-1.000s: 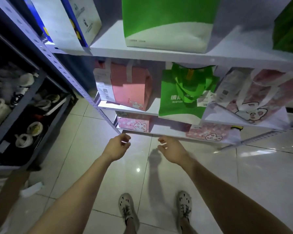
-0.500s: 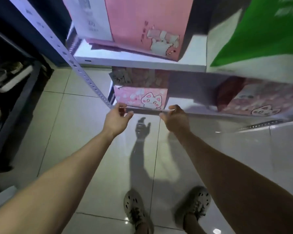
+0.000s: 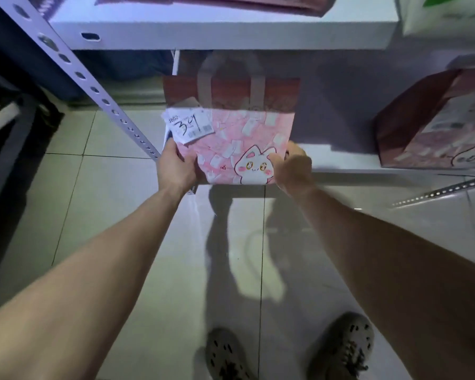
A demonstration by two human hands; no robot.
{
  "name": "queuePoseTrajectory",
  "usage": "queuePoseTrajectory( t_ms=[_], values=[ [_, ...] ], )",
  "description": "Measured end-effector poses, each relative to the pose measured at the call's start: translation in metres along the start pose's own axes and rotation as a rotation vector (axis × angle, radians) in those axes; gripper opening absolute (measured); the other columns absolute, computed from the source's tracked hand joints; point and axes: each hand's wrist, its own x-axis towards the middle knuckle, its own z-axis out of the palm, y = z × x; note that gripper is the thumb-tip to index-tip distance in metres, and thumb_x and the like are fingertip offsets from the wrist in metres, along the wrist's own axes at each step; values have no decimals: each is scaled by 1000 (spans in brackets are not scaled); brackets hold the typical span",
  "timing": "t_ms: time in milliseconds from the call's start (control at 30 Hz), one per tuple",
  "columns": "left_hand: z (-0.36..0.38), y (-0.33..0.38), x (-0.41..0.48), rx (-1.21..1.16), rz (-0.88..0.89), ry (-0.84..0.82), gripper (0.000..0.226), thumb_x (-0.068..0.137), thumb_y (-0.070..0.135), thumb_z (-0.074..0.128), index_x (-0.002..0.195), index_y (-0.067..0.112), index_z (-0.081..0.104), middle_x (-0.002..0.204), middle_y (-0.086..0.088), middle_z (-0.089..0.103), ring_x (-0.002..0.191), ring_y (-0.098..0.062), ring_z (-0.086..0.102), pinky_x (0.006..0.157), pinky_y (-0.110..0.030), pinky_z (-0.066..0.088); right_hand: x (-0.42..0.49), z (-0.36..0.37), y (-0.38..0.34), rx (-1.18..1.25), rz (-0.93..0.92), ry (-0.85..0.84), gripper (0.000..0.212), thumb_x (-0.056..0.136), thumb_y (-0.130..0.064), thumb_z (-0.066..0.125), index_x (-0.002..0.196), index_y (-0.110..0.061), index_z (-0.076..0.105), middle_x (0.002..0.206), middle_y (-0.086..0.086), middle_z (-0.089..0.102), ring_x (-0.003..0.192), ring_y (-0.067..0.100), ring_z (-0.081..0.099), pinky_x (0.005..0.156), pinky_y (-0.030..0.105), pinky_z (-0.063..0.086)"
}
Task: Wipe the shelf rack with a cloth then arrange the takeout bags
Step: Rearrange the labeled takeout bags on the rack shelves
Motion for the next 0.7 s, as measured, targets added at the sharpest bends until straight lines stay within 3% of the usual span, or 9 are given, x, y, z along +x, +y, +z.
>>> queuePoseTrajectory(
  t_ms=[100, 133, 167, 233, 333, 433, 500, 567, 700],
  values=[
    [-16, 2, -47, 6, -44, -50, 37, 101, 15, 59, 138, 18, 62, 113, -3, 70, 100, -29, 65, 84, -29, 48, -47, -22, 3, -29, 73, -42, 8, 101, -15, 60, 93, -17, 59, 96, 9, 73, 90, 34, 72, 79, 39, 59],
    [-21, 5, -63, 12, -54, -74, 35, 102, 14, 59, 136, 17, 62, 112, -4, 70, 100, -31, 66, 85, -31, 49, -64, -31, 7, -8, 80, -25, 13, 102, -15, 62, 91, -19, 59, 89, 6, 70, 86, 33, 70, 76, 29, 59],
    [-27, 9, -80, 16, -61, -98, 32, 102, 14, 59, 134, 16, 63, 111, -4, 70, 100, -32, 67, 85, -33, 50, -81, -44, 8, -26, 87, -11, 7, 103, -17, 65, 96, -19, 65, 90, 5, 71, 86, 32, 68, 70, 14, 50],
    [-40, 20, -114, 12, -72, -130, 30, 103, 14, 59, 133, 17, 64, 112, -5, 72, 99, -32, 67, 87, -35, 52, -114, -69, 9, -50, 102, -2, 18, 103, -20, 67, 118, -14, 73, 99, 4, 73, 92, 27, 69, 62, 9, 37],
    [-62, 38, -167, 34, -76, -151, 20, 103, 16, 61, 123, 18, 65, 103, -4, 72, 87, -24, 67, 72, -30, 49, -161, -109, 11, -19, 136, -37, 12, 102, -13, 65, 113, -11, 70, 97, -5, 67, 76, 13, 63, 53, 9, 38],
    [-82, 62, -223, 57, -80, -155, 6, 103, 16, 61, 107, 20, 62, 93, 1, 71, 78, -11, 64, 59, -18, 41, -207, -152, 16, -42, 165, -66, 11, 101, -9, 65, 111, -8, 69, 95, -1, 69, 74, 18, 66, 45, 3, 38],
    [-96, 80, -264, 62, -83, -153, 4, 103, 16, 61, 104, 20, 62, 92, 2, 72, 79, -12, 66, 58, -20, 42, -236, -184, 14, -41, 126, -101, 26, 102, -10, 65, 127, -8, 70, 109, 6, 75, 75, 12, 67, 47, -2, 35],
    [-109, 103, -308, 53, -91, -146, 5, 103, 18, 61, 107, 21, 63, 94, 2, 74, 80, -13, 68, 59, -26, 46, -265, -223, 12, -8, 109, -138, 31, 104, -9, 61, 133, -15, 70, 116, 7, 77, 64, -7, 62, 47, -1, 38],
    [-129, 162, -398, 23, -36, -130, 11, 102, 21, 62, 110, 27, 65, 90, 7, 75, 75, -16, 71, 54, -26, 46, -313, -317, 4, -1, 49, -127, 29, 104, -12, 57, 129, -24, 68, 98, -3, 73, 56, -12, 53, 46, 0, 37]
  ],
)
